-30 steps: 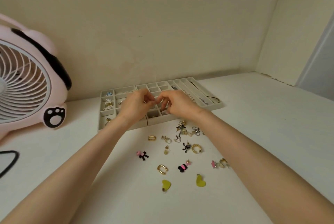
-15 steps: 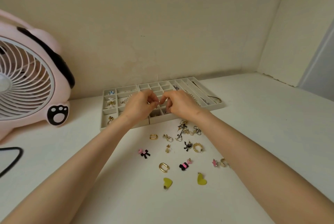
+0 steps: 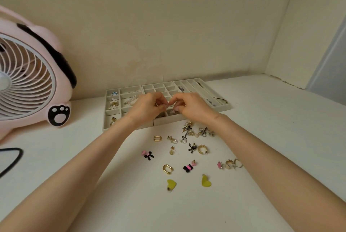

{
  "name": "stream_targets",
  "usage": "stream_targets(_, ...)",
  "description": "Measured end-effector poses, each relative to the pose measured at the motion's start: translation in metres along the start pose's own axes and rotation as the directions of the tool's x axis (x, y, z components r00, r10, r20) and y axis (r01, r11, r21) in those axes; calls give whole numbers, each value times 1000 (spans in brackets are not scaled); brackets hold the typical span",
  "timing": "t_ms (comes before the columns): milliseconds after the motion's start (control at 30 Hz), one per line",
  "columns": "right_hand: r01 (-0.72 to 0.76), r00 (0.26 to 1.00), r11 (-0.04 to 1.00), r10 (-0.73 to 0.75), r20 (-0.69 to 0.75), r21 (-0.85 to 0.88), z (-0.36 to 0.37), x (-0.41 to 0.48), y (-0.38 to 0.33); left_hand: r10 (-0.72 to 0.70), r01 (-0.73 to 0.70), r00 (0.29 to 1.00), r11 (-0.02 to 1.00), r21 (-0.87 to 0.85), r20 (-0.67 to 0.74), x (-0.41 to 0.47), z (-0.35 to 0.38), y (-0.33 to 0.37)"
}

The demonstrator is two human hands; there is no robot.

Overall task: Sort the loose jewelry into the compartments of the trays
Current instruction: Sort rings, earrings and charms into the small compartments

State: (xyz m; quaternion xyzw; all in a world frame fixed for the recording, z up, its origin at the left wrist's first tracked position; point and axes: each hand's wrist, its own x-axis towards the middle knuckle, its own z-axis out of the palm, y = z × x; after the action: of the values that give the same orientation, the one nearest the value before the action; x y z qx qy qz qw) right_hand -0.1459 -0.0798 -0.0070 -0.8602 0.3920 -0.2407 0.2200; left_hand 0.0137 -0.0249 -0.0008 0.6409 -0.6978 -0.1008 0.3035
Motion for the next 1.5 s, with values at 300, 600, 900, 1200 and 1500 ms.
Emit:
stream_targets(300, 48, 991, 994, -35, 127, -102, 0, -4, -1, 45, -45, 999, 998, 48, 8, -2, 0, 4)
stream_targets(600, 23, 1000, 999, -23, -18, 34, -14, -9, 4, 6, -5, 1000, 1000, 14, -30, -1, 2, -2)
stream_targets(900, -84, 991, 989, 95, -94, 120, -56, -42, 37, 114, -112, 993, 991, -80, 31, -10, 10, 13)
stream_targets(1200, -277, 959, 961, 276, 68, 1, -79, -80, 65, 203, -194, 973, 977, -89, 113, -12, 21, 19)
stream_targets(1500, -300, 946, 954, 301, 121, -23, -66, -81, 68, 106, -107, 994, 993, -42, -34, -6, 13, 8)
